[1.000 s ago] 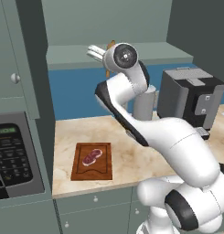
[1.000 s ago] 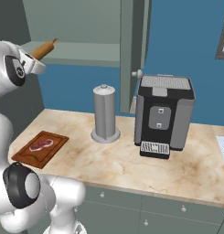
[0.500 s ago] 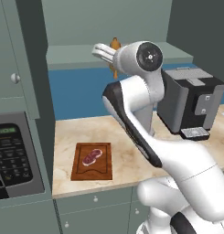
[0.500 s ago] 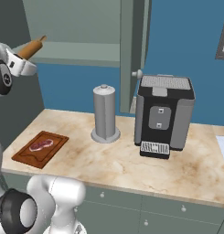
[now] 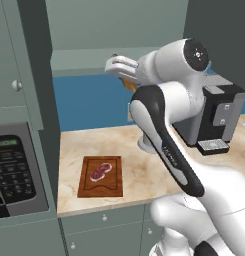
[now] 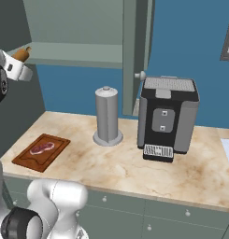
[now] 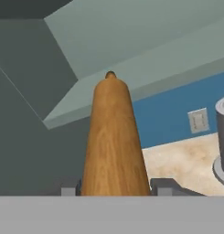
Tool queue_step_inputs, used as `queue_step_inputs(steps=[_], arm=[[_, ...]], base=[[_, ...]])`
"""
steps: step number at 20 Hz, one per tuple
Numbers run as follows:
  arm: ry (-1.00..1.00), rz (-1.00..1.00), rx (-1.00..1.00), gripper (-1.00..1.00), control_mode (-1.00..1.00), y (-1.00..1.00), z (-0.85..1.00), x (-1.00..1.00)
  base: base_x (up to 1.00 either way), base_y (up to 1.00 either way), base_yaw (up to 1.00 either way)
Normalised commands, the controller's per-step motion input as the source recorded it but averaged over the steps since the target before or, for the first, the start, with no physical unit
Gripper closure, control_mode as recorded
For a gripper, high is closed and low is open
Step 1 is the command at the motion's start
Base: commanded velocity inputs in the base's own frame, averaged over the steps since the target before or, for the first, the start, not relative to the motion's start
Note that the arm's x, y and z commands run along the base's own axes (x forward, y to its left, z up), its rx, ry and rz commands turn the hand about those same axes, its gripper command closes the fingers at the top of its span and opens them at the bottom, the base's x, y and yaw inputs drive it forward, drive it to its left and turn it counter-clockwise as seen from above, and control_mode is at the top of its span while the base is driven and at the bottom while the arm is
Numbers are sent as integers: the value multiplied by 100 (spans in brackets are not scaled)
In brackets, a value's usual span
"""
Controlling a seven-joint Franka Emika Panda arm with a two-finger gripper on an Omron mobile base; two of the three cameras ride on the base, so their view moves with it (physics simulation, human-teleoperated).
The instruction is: Open the cabinet, retrieve the rolling pin, and place it next to the meat on the cutting board to prepare for tenderizing.
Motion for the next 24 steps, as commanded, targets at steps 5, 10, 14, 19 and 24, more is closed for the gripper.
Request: queue_step_inputs(steps=[5, 10, 14, 19, 24], arm=[[15, 26, -11, 100, -100, 11, -10, -31], [13, 25, -15, 100, -100, 11, -23, -31], [6, 22, -15, 100, -100, 5, -37, -31], [0, 20, -12, 100, -100, 0, -43, -36], [-4, 14, -7, 100, -100, 0, -47, -26]], base=[[0, 0, 0], [0, 0, 0], [0, 0, 0], [0, 0, 0], [0, 0, 0]])
